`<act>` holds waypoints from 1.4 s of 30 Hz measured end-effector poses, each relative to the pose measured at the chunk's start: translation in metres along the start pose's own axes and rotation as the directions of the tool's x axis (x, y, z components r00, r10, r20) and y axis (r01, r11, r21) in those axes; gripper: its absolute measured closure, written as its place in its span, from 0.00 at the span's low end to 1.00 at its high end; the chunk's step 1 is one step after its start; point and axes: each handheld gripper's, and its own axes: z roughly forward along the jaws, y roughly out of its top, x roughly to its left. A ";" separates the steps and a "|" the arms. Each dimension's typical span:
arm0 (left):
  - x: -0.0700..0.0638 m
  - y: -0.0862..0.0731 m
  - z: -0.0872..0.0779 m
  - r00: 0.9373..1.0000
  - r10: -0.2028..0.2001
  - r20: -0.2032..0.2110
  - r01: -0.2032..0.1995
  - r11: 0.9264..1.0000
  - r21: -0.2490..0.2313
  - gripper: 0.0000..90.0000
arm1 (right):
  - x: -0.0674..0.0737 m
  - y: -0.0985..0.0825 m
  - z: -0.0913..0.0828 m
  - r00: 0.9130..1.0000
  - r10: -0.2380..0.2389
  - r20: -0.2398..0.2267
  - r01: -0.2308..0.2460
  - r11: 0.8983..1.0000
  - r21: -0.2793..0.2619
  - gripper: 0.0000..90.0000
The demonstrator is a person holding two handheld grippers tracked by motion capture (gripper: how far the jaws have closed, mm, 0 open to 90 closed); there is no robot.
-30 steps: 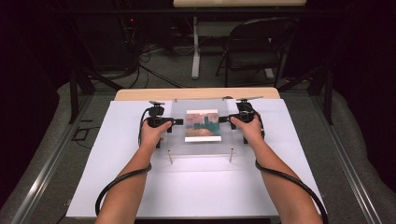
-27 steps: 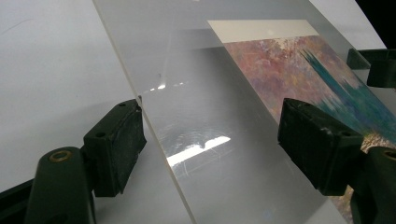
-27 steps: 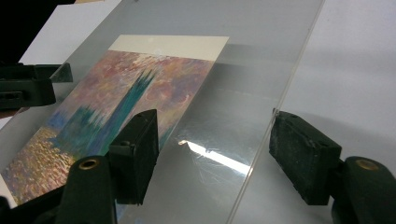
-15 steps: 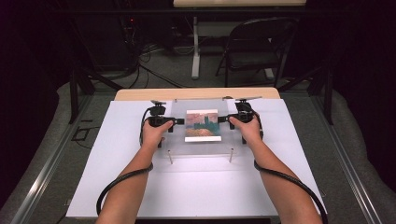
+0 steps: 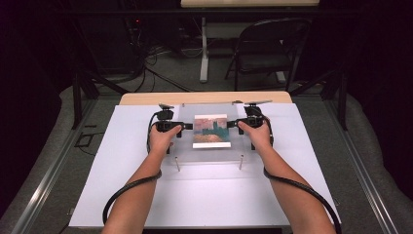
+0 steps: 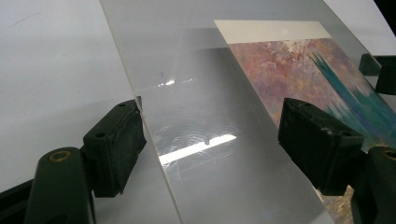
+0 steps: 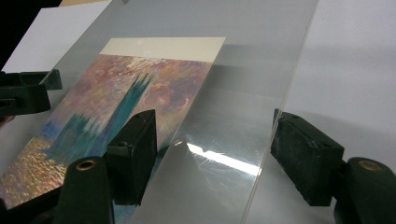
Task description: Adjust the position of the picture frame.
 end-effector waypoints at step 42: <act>-0.013 0.000 -0.024 0.998 -0.054 -0.028 0.049 0.989 -0.141 0.44 | 0.026 0.004 -0.018 0.995 -0.006 0.095 0.014 0.996 -0.083 0.36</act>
